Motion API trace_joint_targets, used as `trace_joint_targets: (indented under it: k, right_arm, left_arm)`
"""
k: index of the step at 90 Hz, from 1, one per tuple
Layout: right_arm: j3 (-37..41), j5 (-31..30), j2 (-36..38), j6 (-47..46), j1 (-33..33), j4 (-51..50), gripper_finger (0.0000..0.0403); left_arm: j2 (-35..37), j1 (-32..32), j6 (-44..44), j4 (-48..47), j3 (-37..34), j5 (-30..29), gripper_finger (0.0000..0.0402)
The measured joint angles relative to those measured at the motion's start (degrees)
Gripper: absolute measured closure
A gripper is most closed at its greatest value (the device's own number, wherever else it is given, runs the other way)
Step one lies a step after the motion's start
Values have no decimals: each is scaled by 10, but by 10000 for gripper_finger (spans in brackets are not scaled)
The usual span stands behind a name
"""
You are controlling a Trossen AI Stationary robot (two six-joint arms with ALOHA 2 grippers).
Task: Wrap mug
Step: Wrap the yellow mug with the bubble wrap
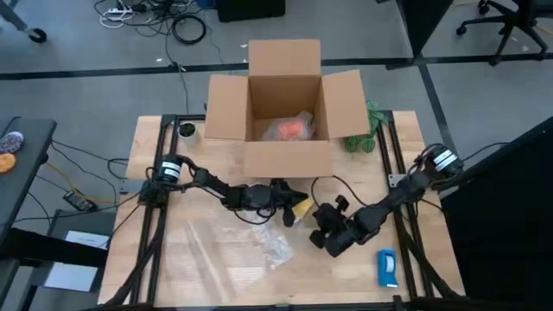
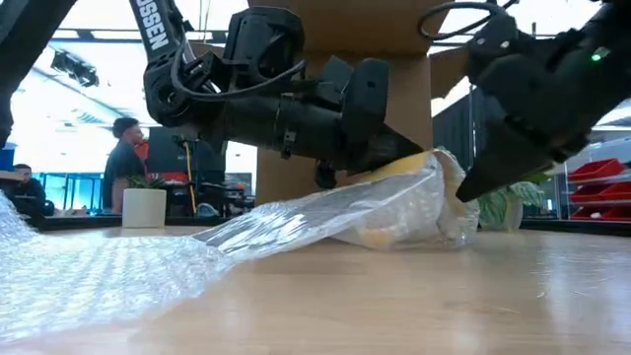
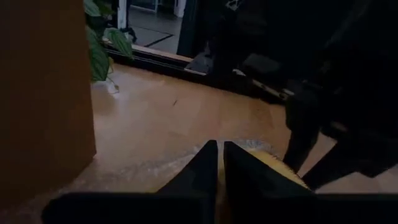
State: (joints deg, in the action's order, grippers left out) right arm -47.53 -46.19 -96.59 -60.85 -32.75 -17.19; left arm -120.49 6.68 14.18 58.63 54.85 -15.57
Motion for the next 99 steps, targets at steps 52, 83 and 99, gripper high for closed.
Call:
trace_joint_targets:
  k: [52, 83, 99]
  right_arm:
    - [1, -60, -77, 109, 46, 161, 402]
    - [0, -25, 50, 34, -55, -112, 403]
    - [28, -6, 70, -43, -39, -191, 375]
  left_arm:
    - [1, 0, -5, -1, 0, -3, 388]
    - [14, -2, -4, -7, -1, 2, 388]
    - [45, 2, 4, -12, -2, 33, 388]
